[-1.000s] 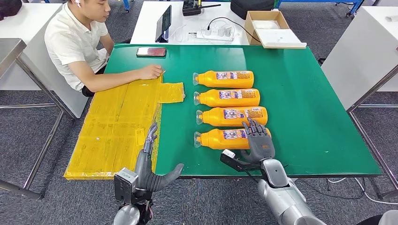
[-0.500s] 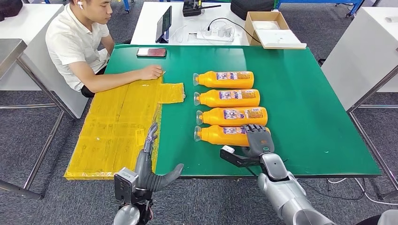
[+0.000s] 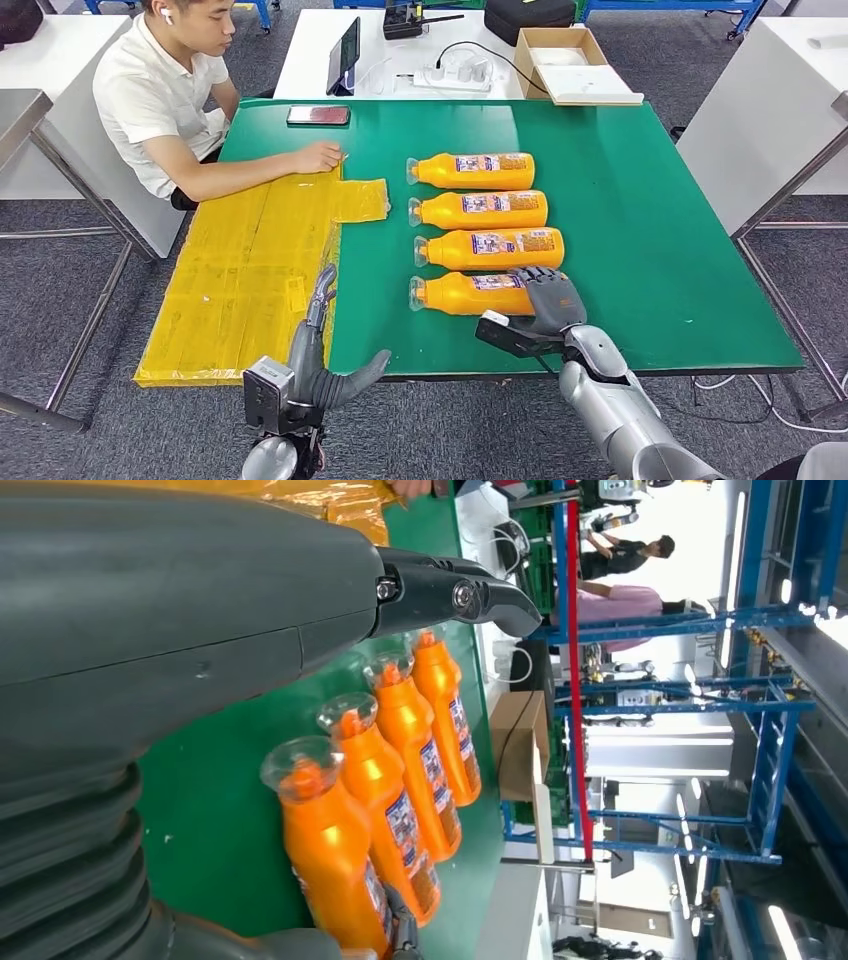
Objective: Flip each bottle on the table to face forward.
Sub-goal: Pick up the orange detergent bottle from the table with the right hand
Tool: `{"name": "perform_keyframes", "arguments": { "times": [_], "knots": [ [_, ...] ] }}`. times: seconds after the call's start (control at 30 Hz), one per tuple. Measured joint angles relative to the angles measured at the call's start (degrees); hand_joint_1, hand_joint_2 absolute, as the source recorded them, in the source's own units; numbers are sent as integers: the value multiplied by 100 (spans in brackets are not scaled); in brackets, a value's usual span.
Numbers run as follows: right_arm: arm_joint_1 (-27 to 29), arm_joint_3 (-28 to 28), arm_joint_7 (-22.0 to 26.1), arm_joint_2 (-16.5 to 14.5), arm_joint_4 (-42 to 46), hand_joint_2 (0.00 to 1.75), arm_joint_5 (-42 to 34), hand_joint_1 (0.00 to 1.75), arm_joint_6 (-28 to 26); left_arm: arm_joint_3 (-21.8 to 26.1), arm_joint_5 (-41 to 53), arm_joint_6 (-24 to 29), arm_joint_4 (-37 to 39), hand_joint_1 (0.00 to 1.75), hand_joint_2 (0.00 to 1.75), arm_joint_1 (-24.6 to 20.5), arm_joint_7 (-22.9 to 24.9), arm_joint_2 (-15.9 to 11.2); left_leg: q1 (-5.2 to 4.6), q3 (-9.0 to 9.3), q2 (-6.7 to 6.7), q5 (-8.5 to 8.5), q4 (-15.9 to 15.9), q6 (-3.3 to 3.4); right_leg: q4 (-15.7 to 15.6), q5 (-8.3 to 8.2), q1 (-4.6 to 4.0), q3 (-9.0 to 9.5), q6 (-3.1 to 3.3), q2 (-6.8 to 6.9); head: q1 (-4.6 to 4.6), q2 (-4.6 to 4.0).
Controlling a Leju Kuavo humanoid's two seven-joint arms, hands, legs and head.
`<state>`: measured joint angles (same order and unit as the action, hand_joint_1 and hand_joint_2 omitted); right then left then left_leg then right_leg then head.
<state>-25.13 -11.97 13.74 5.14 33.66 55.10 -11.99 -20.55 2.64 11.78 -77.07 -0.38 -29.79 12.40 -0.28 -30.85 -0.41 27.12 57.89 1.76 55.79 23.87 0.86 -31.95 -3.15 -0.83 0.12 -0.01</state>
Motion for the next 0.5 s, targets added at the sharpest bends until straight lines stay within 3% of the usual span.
{"name": "perform_keyframes", "arguments": {
  "times": [0.17,0.27,0.5],
  "knots": [
    [523,205,1000,-193,719,175,-1681,175,202,133,-1502,-267,6,0,175,49,539,26,7,-10,3,-1,-1,-4,1,-9,-7,-3,14,-2,-2,1],
    [918,217,1023,-339,1340,175,-2131,175,120,188,-2178,-331,20,0,175,114,772,30,12,-33,1,-10,-1,-9,5,-11,-9,-23,16,0,-2,0],
    [1353,212,1126,-449,2036,175,-2527,175,-106,226,-2475,-322,58,0,175,138,810,24,12,-70,-15,-16,-1,-11,9,-12,-6,-47,15,5,-1,0]
  ]
}}
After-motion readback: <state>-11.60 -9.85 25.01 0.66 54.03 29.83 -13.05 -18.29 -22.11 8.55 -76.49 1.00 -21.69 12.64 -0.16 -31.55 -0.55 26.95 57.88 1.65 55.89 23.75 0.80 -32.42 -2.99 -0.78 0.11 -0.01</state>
